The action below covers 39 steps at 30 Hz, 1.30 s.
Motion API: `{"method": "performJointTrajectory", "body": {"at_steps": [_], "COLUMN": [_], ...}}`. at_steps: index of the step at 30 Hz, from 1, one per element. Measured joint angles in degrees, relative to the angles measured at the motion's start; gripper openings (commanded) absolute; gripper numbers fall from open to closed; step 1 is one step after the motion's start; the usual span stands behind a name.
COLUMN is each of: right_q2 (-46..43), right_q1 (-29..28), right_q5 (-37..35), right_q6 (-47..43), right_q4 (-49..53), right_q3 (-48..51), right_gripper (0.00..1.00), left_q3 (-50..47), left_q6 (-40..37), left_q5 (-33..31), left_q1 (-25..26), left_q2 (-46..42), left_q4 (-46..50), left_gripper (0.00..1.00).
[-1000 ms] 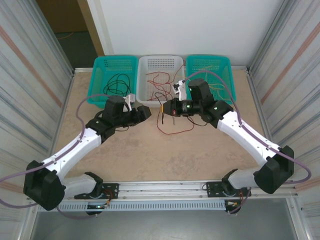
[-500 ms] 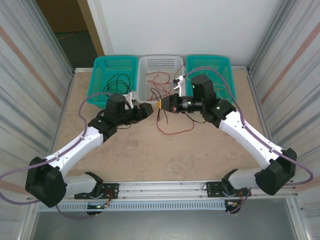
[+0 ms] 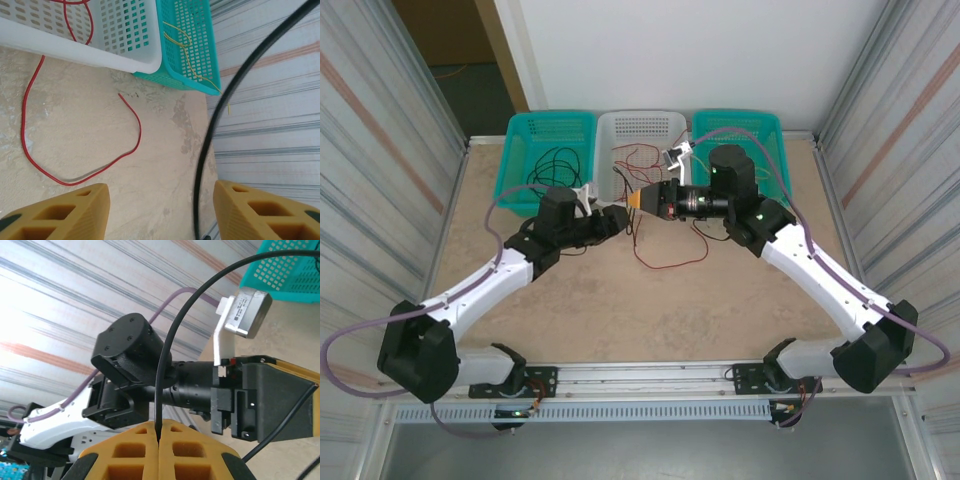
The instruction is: Untangle the cables
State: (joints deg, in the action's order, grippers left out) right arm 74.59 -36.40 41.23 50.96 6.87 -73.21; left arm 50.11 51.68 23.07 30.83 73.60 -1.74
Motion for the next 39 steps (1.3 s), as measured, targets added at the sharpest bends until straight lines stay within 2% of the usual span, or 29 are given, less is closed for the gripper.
{"method": "performJointTrajectory", "body": {"at_steps": [2, 8, 13, 22, 28, 39], "right_q2": [0.0, -0.1, -0.1, -0.9, -1.2, 0.9], "right_q1": [0.0, 0.0, 0.0, 2.6, 5.5, 4.5], "right_q5": [0.4, 0.9, 0.9, 1.1, 2.2, 2.0], "right_q6": [0.4, 1.4, 1.6, 3.3, 2.4, -9.8], "right_q4": [-0.6, -2.1, -2.6, -4.4, -1.2, 18.3], "right_q3": [0.0, 0.0, 0.0, 1.0, 1.7, 1.5], "right_gripper": [0.0, 0.0, 0.0, 0.0, 0.0, 0.0], "left_q3": [0.0, 0.0, 0.0, 0.0, 1.6, 8.4], "left_q6": [0.3, 0.9, 1.4, 0.3, -4.6, -18.0], "left_q5": [0.1, 1.0, 1.9, 1.7, -4.1, -18.7], "left_q1": [0.0, 0.0, 0.0, 0.0, 0.0, -2.7], "left_q2": [0.2, 1.2, 2.4, 2.3, 0.3, -8.8], "left_q4": [-0.7, -1.6, -2.7, -2.2, 7.9, 21.4], "left_gripper": [0.42, 0.4, 0.19, 0.0, 0.0, 0.0]}}
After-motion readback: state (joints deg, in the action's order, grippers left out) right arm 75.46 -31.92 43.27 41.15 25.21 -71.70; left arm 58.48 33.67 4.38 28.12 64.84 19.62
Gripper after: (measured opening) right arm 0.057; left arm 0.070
